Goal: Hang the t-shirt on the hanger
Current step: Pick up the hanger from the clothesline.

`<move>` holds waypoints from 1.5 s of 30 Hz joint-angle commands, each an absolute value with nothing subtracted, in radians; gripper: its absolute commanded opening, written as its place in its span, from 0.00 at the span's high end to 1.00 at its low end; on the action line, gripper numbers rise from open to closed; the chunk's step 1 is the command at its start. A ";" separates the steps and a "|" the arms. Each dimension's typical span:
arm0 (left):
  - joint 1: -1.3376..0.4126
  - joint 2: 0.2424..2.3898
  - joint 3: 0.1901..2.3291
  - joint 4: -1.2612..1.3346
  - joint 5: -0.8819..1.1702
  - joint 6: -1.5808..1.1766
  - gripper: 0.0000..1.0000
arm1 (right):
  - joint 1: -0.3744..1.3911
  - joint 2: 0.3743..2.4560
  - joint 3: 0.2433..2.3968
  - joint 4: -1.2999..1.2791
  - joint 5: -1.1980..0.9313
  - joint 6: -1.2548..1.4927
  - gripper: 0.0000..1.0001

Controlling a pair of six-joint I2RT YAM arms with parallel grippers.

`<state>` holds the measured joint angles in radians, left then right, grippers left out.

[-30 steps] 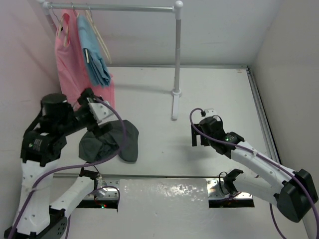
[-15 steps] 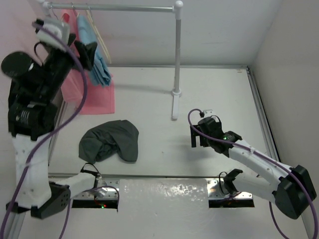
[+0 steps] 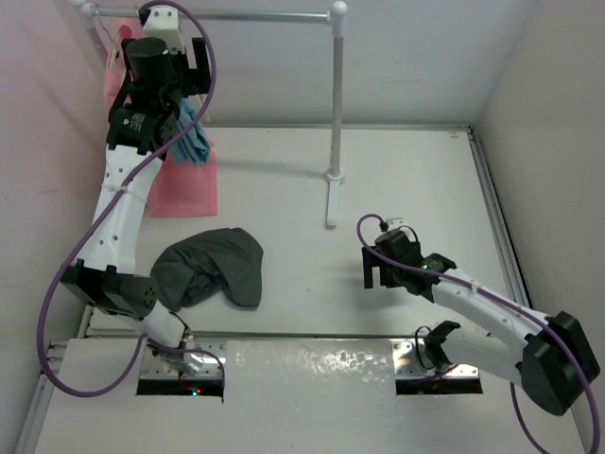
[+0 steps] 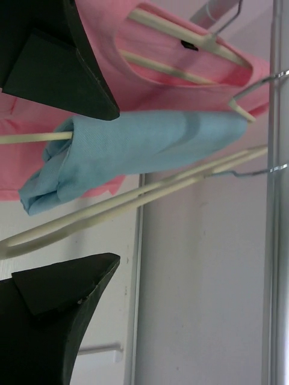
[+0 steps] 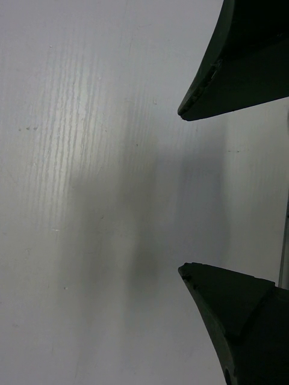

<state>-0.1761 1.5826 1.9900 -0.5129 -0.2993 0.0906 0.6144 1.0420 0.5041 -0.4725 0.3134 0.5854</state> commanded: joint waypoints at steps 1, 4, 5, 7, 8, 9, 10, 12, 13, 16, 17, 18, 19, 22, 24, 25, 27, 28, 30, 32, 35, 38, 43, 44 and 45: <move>-0.183 1.537 2.043 -0.454 -0.408 0.074 0.10 | 0.612 1.014 0.492 -0.474 0.318 0.607 0.01; -0.183 1.540 2.027 -0.448 -0.408 0.092 0.08 | 0.611 0.996 0.479 -0.471 0.330 0.609 0.01; -0.183 1.542 2.017 -0.443 -0.407 0.097 0.08 | 0.611 0.996 0.477 -0.471 0.333 0.607 0.01; -0.183 1.546 1.996 -0.442 -0.399 0.101 0.09 | 0.611 0.994 0.480 -0.472 0.341 0.603 0.01; -0.181 1.551 1.974 -0.439 -0.391 0.098 0.10 | 0.611 0.997 0.489 -0.476 0.342 0.595 0.01; -0.183 1.557 1.965 -0.436 -0.387 0.097 0.10 | 0.611 0.999 0.494 -0.483 0.348 0.591 0.01; -0.183 1.562 1.957 -0.433 -0.387 0.095 0.11 | 0.611 1.002 0.500 -0.488 0.351 0.588 0.01; -0.183 1.587 1.953 -0.420 -0.408 0.098 0.12 | 0.612 1.006 0.514 -0.500 0.359 0.575 0.01; -0.183 1.598 1.960 -0.419 -0.425 0.103 0.12 | 0.612 1.008 0.520 -0.505 0.362 0.569 0.01; -0.181 1.635 1.996 -0.422 -0.463 0.118 0.14 | 0.611 1.006 0.525 -0.512 0.367 0.566 0.01; -0.181 1.643 2.000 -0.420 -0.450 0.120 0.20 | 0.611 1.002 0.525 -0.515 0.373 0.566 0.01; -0.181 1.647 1.997 -0.420 -0.442 0.120 0.23 | 0.611 1.002 0.523 -0.515 0.373 0.566 0.01; -0.181 1.652 1.999 -0.419 -0.437 0.118 0.25 | 0.611 0.999 0.522 -0.517 0.379 0.566 0.01; -0.179 1.672 2.000 -0.426 -0.446 0.118 0.33 | 0.612 0.993 0.525 -0.528 0.387 0.565 0.01; -0.178 1.684 2.000 -0.436 -0.448 0.104 0.33 | 0.611 0.985 0.528 -0.537 0.394 0.565 0.01; -0.178 1.684 2.000 -0.448 -0.445 0.097 0.34 | 0.611 0.980 0.528 -0.540 0.399 0.563 0.01; -0.178 1.681 1.997 -0.454 -0.436 0.080 0.44 | 0.612 0.971 0.525 -0.543 0.405 0.563 0.01; -0.178 1.678 1.999 -0.456 -0.430 0.075 0.49 | 0.611 0.968 0.523 -0.543 0.408 0.563 0.01; -0.178 1.674 1.997 -0.463 -0.426 0.075 0.65 | 0.611 0.966 0.520 -0.541 0.410 0.563 0.01; -0.178 1.661 1.994 -0.466 -0.420 0.077 0.77 | 0.611 0.966 0.520 -0.541 0.410 0.563 0.01; -0.176 1.643 1.988 -0.468 -0.422 0.075 0.94 | 0.611 0.974 0.520 -0.540 0.407 0.566 0.01; -0.176 1.620 1.980 -0.462 -0.423 0.077 1.00 | 0.611 0.979 0.522 -0.535 0.403 0.566 0.01; -0.176 1.554 1.936 -0.362 -0.373 0.101 1.00 | 0.611 0.994 0.552 -0.549 0.399 0.549 0.01; -0.176 1.551 1.959 -0.357 -0.371 0.094 1.00 | 0.611 0.994 0.558 -0.551 0.402 0.545 0.01; -0.176 1.549 1.973 -0.360 -0.353 0.094 1.00 | 0.612 0.994 0.571 -0.549 0.400 0.532 0.01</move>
<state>-0.1776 1.6272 1.9350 -0.4759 -0.3901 0.0895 0.6144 0.9936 0.5053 -0.5571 0.3870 0.5587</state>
